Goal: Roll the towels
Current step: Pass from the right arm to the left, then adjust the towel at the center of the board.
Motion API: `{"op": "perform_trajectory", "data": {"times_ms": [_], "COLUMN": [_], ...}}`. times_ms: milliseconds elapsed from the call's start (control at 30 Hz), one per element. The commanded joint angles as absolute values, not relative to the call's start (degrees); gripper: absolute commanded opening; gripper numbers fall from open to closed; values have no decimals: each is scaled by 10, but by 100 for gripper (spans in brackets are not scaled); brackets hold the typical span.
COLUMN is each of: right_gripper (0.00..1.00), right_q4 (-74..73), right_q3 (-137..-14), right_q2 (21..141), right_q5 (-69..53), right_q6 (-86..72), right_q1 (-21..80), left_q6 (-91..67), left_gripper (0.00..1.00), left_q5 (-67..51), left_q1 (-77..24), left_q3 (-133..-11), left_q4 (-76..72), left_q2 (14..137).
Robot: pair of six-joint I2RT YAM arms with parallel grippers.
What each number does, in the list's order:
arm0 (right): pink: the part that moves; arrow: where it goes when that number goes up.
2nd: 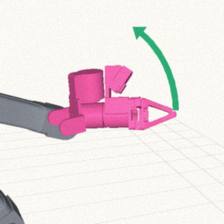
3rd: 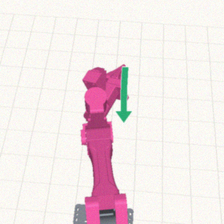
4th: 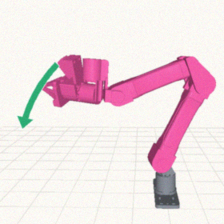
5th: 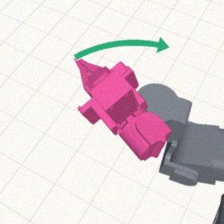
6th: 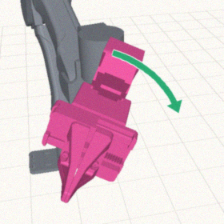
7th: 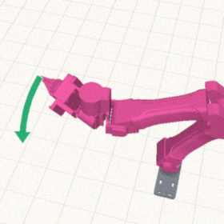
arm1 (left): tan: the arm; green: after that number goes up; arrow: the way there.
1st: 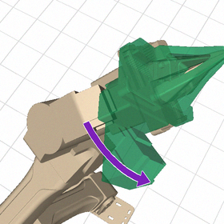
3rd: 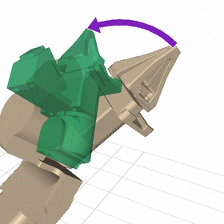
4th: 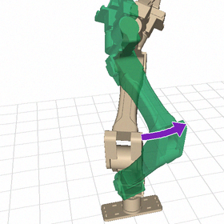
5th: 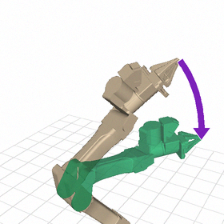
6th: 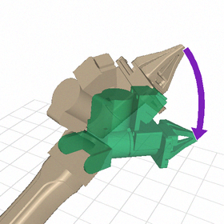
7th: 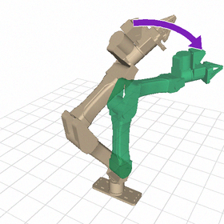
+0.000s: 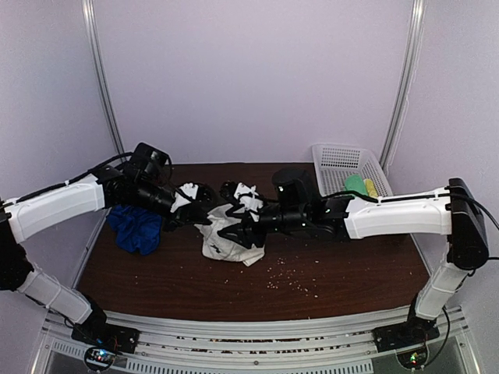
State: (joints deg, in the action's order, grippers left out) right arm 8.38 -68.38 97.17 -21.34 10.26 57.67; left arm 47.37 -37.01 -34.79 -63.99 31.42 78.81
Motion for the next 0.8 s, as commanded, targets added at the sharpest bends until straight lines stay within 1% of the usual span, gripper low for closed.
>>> {"op": "perform_trajectory", "data": {"times_ms": [0, 100, 200, 267, 433, 567, 667, 767], "right_gripper": [78, 88, 91, 91, 90, 88, 87, 85], "right_q4": [87, 89, 82, 54, -89, -163, -212, -246], "right_q3": [-666, -670, -697, -739, -930, -1058, -1140, -1182], "right_q2": [915, 912, 940, 984, 1147, 1263, 1337, 1383], "right_q5": [-225, -221, -191, -170, -99, -78, -91, -144], "right_q6": [105, 94, 65, 42, 8, -7, -7, 13], "right_q1": [539, 520, 503, 493, 486, 486, 485, 485], "left_q6": [506, 527, 538, 544, 550, 542, 530, 515], "left_gripper": [0, 0, 0, 0, 0, 0, 0, 0], "left_q5": [-326, -307, -293, -285, -244, -234, -239, -249], "left_q1": [-337, -333, -333, -333, -333, -333, -333, -334], "left_q3": [-599, -569, -530, -503, -448, -428, -418, -413], "left_q4": [325, 366, 389, 394, 382, 362, 343, 328], "left_q2": [710, 687, 673, 669, 678, 691, 691, 688]}}
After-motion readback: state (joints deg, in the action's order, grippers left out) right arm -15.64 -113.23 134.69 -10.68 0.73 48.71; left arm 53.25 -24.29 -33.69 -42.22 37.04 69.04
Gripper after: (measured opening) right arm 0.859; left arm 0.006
